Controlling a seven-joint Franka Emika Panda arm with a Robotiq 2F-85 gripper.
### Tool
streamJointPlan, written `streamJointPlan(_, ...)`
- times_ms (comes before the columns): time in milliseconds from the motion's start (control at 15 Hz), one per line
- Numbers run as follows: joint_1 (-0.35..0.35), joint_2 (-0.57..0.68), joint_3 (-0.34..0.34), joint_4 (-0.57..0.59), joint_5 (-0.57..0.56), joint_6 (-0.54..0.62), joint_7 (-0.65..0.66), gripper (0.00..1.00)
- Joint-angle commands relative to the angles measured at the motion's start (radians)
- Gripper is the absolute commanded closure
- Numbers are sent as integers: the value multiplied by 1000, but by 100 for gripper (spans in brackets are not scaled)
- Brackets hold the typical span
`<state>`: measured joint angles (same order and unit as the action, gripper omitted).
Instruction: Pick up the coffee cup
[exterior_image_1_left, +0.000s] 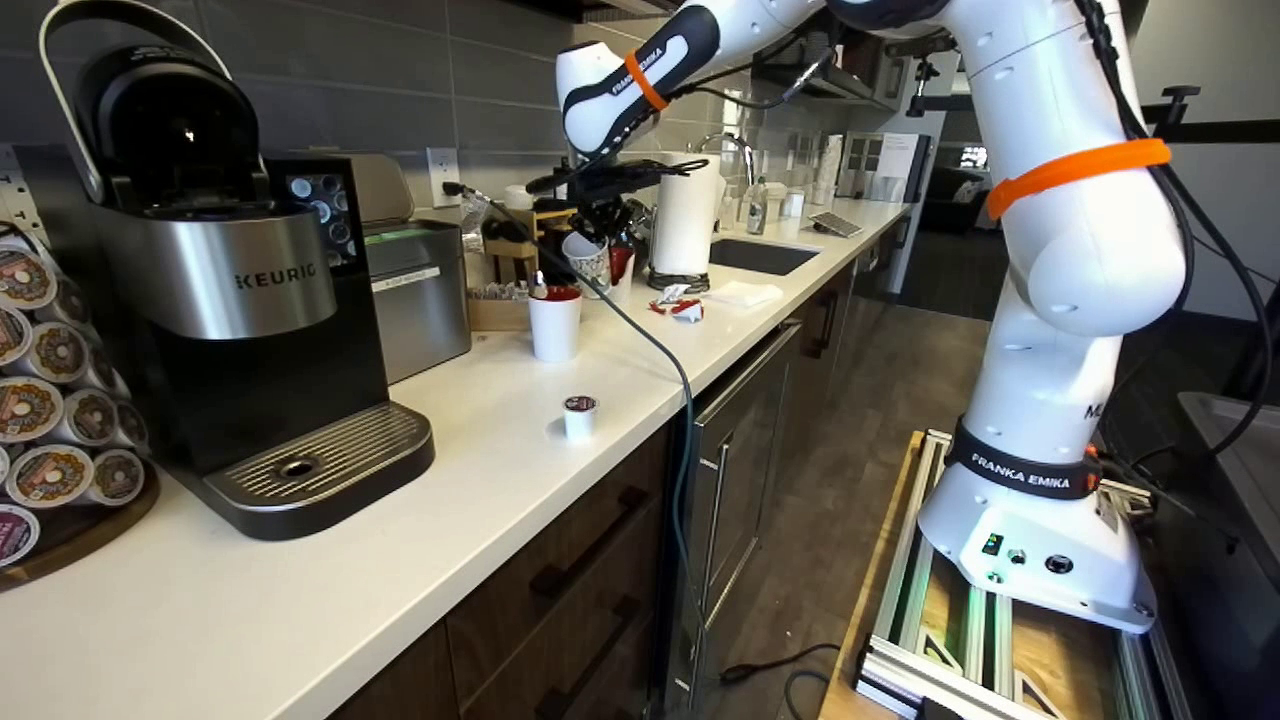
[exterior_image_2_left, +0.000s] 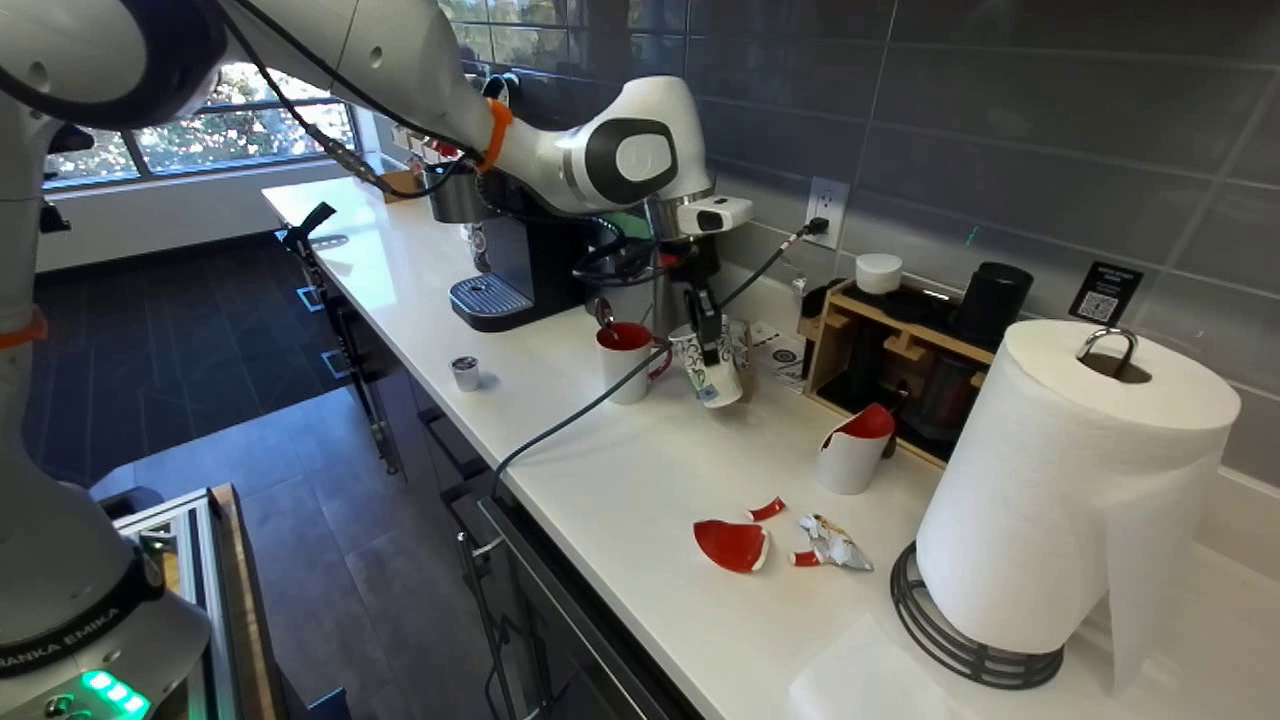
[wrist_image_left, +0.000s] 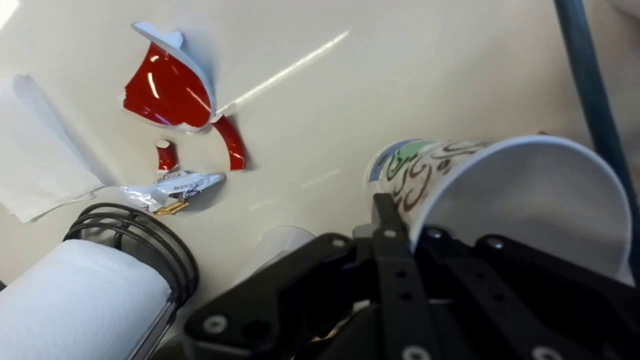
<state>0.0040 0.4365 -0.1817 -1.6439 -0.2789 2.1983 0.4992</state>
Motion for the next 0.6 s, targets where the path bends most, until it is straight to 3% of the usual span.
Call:
streamJointPlan(0, -82, -91, 33, -165, 176, 157, -80, 100)
streamJointPlan(333, -203, -105, 98, -275, 526, 277, -302, 100)
streamJointPlan(533, -252, -99, 129, -290, 686, 240, -425, 100)
